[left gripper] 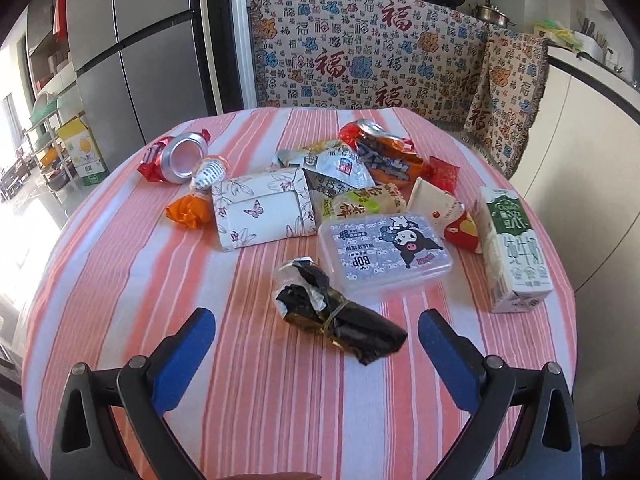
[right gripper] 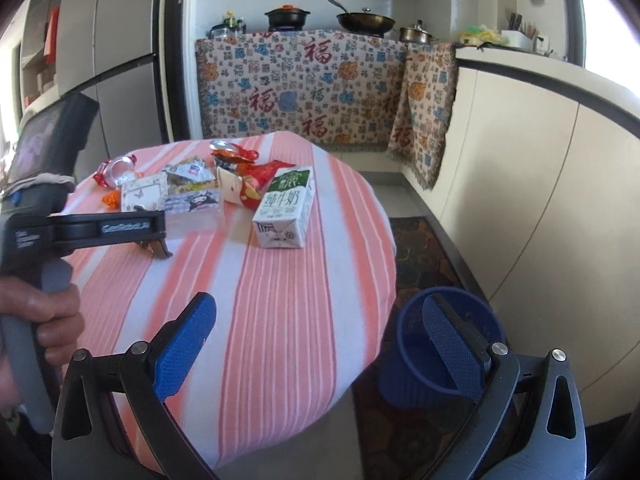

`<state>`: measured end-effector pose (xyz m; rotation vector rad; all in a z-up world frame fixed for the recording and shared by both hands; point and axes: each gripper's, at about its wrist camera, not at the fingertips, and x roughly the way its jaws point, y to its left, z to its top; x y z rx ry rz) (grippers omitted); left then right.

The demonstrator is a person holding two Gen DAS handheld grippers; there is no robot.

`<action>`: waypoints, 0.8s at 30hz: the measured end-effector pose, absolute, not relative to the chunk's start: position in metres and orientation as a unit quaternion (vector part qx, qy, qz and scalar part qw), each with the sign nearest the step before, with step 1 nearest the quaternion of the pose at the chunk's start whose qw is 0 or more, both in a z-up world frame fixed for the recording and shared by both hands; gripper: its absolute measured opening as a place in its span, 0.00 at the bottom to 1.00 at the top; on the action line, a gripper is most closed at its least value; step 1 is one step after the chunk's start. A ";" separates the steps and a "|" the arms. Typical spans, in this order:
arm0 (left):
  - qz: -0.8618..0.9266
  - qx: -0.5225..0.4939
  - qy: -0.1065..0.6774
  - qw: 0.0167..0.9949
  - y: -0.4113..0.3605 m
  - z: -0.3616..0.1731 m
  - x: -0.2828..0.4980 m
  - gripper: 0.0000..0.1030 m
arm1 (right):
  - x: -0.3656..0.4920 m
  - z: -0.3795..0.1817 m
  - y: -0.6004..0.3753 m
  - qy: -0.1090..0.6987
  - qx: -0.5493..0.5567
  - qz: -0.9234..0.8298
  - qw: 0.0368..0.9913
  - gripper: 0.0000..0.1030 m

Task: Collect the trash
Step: 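Grasp the gold foil snack with the left tool while the right tool grasps the milk carton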

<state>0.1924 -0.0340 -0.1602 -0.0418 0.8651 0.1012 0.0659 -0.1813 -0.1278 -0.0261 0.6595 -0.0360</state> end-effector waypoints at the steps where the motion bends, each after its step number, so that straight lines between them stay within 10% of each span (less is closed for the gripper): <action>1: 0.054 -0.021 0.424 0.904 -0.033 -0.165 0.198 1.00 | 0.067 -0.129 -0.182 0.326 -0.013 -0.017 0.945 1.00; 24: 0.032 -0.037 0.458 0.888 0.069 -0.192 0.159 1.00 | 0.125 -0.189 -0.116 0.443 -0.051 0.071 0.892 1.00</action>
